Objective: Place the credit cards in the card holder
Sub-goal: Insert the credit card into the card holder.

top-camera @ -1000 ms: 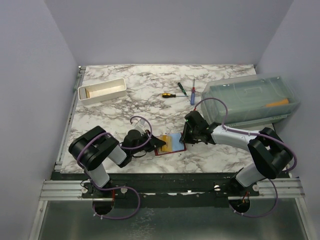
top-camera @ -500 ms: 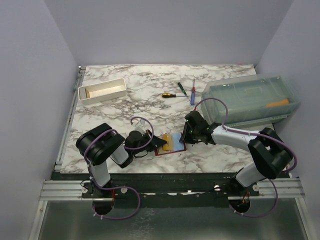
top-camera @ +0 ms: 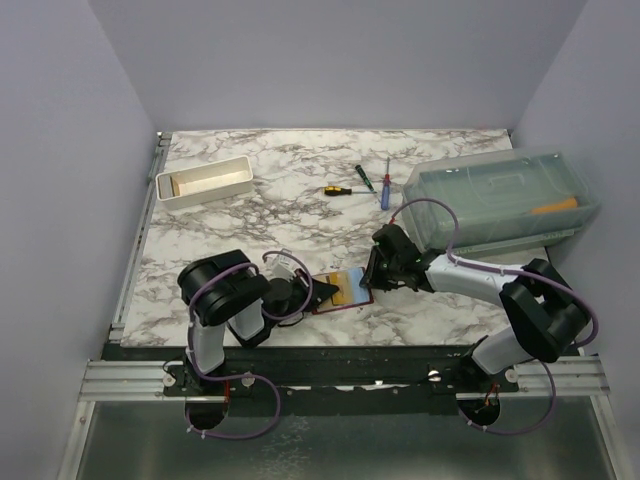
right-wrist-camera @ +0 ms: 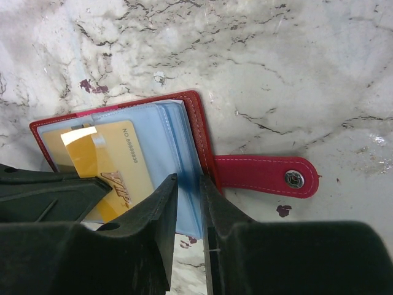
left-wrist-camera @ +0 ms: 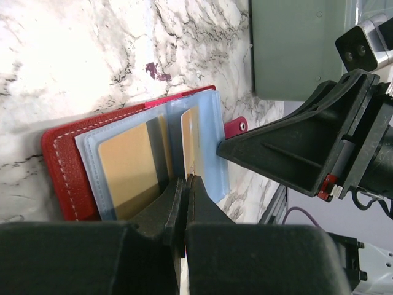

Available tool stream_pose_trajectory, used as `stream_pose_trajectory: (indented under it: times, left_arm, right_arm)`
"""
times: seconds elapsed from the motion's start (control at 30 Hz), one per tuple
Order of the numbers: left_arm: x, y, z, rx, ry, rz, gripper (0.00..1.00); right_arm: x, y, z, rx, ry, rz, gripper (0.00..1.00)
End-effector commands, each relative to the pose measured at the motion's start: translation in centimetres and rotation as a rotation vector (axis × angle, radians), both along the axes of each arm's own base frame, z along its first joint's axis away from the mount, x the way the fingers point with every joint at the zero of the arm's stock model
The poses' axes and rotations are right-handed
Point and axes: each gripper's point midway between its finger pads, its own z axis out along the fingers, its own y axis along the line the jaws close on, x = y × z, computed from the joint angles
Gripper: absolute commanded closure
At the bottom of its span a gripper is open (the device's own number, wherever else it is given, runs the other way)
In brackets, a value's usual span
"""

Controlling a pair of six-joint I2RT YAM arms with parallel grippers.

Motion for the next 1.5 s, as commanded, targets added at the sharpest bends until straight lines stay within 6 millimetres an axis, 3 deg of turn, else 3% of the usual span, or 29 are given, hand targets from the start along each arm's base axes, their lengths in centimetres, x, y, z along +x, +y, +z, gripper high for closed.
stream_pose_trajectory:
  times: [0.0,0.2,0.5,0.7,0.87,1.03,1.27,1.47]
  left_arm:
    - [-0.3,0.0,-2.1,0.061,0.038,0.043,1.0]
    - [-0.7,0.1,-2.5,0.101,0.061,0.074,0.98]
    - [-1.8,0.9,-3.0,0.294,0.15,0.017,0.46]
    - [-2.8,0.4,-3.4,0.379,0.227,-0.046,0.34]
    - [-2.6,0.0,-3.7,0.439,0.247,-0.055,0.34]
    - [-2.6,-2.4,-2.5,0.398,0.241,-0.028,0.34]
    - [-2.7,0.0,-1.0,0.427,0.211,0.008,0.27]
    - [-3.7,0.1,-0.8,0.421,0.235,-0.047,0.25]
  right_arm:
    - [-5.1,-2.9,-3.5,-0.116,0.19,0.027,0.75]
    - [-5.1,-3.0,-3.3,-0.114,0.185,0.024,0.75]
    - [-5.2,-3.3,-3.4,-0.119,0.183,0.022,0.75]
    - [-5.1,-3.3,-3.5,-0.13,0.179,0.029,0.75]
    - [-5.0,-3.2,-3.5,-0.127,0.177,0.027,0.75]
    - [-5.1,-3.0,-3.5,-0.113,0.185,0.02,0.75]
    - [-5.3,-3.1,-3.4,-0.109,0.184,0.014,0.75]
    - [-5.2,-3.2,-3.2,-0.112,0.179,0.012,0.75]
